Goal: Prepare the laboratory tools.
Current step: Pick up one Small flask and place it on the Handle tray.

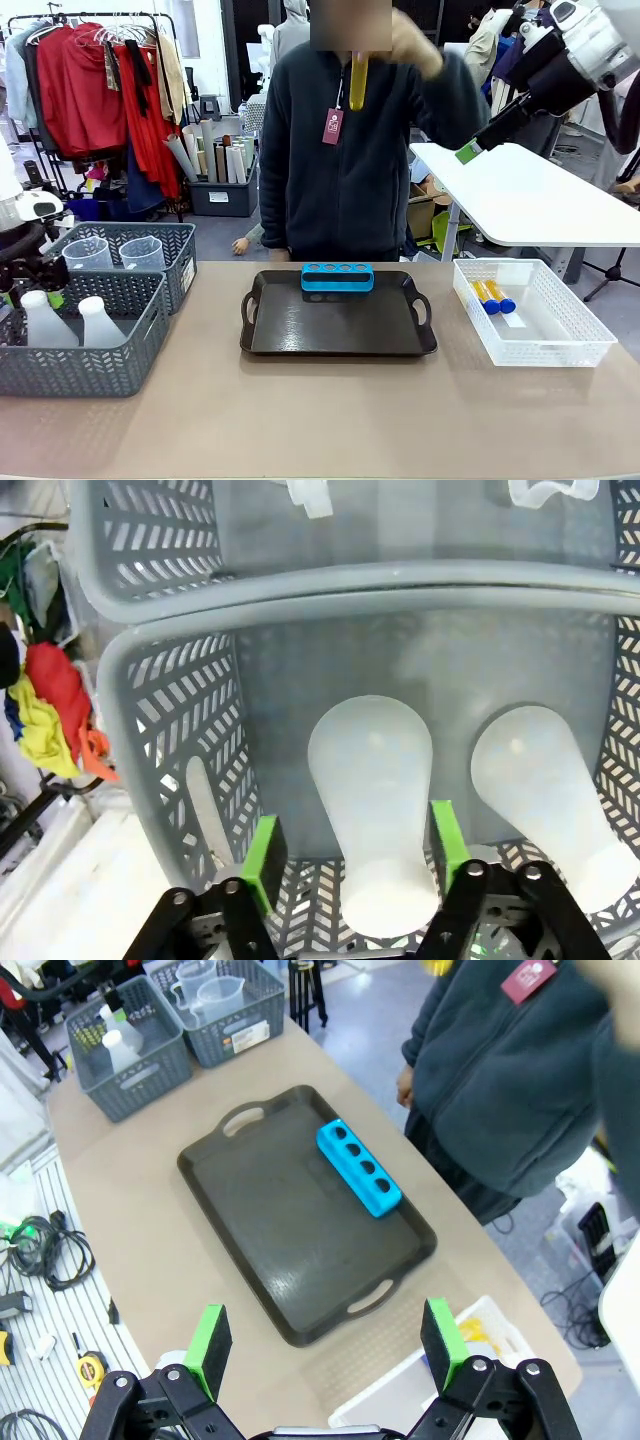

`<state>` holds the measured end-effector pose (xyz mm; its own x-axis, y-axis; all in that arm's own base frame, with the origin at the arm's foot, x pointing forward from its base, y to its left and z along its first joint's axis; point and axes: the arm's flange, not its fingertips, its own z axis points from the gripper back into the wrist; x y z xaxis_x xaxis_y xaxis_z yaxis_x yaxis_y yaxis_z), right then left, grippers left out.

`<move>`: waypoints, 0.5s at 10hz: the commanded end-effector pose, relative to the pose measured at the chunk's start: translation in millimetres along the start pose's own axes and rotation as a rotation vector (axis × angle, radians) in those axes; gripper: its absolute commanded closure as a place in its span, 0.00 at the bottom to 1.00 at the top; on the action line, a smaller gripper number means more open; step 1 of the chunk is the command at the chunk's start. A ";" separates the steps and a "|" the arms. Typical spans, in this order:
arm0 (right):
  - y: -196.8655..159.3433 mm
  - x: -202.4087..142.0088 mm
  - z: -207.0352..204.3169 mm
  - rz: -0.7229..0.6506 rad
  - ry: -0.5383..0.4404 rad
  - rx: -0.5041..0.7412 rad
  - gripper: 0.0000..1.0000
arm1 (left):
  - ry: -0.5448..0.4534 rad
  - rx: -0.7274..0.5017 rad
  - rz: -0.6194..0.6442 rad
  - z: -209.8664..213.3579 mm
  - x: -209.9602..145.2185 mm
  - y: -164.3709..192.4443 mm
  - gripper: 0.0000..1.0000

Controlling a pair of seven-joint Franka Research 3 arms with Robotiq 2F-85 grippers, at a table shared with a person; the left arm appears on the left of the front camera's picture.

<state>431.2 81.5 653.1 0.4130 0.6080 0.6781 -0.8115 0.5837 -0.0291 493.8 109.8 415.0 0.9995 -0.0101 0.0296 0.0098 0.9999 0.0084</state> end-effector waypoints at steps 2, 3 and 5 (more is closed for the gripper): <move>0.0 0.2 0.8 0.000 -0.005 0.005 0.00 | -0.023 0.013 0.016 -0.6 -3.3 0.8 0.88; 0.0 0.2 0.8 0.000 -0.005 0.005 0.00 | -0.022 0.020 0.019 -0.7 -4.5 0.1 1.00; 0.0 0.2 0.8 0.000 -0.005 0.005 0.00 | -0.012 0.026 0.028 0.0 -7.2 0.2 1.00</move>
<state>431.2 81.5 653.1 0.4130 0.6080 0.6781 -0.8115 0.5836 -0.0291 494.0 110.1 415.3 0.9993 -0.0095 0.0362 0.0091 0.9999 0.0119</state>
